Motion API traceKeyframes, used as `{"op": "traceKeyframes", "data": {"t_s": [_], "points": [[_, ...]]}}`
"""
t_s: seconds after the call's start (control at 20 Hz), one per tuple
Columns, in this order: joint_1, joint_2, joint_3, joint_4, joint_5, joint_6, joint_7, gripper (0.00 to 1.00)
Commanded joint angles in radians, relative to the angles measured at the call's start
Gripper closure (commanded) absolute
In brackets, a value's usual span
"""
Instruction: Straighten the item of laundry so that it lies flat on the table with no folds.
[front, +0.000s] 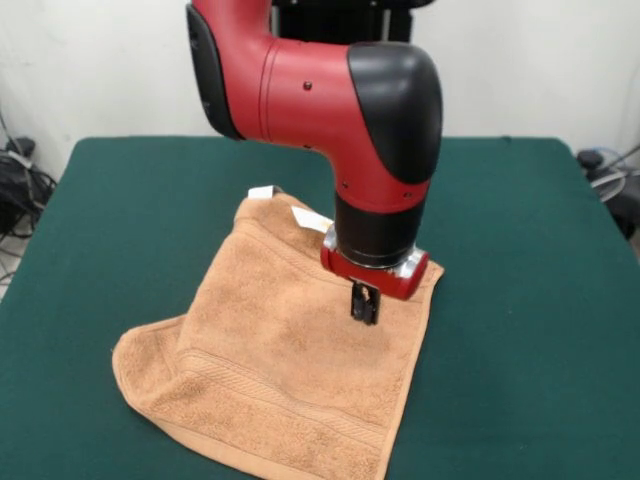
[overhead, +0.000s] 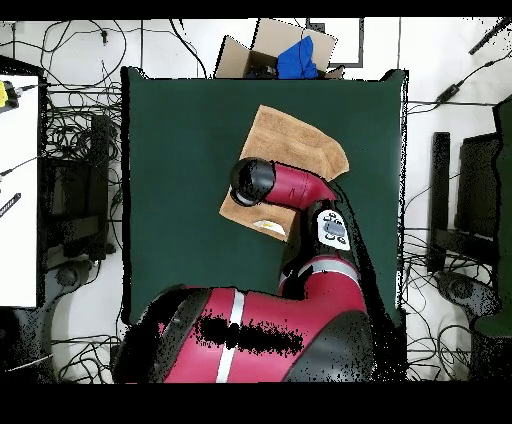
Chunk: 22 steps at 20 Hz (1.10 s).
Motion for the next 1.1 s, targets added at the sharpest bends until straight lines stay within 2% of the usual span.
{"op": "traceKeyframes", "data": {"t_s": [0.05,0.55,1.1], "points": [[0.006,0.093,-0.023,0.053,0.048,-0.070,0.243,1.00],[0.027,0.134,-0.045,0.048,0.061,-0.110,0.244,1.00],[0.072,0.106,-0.002,0.160,0.167,-0.155,0.325,1.00]]}}
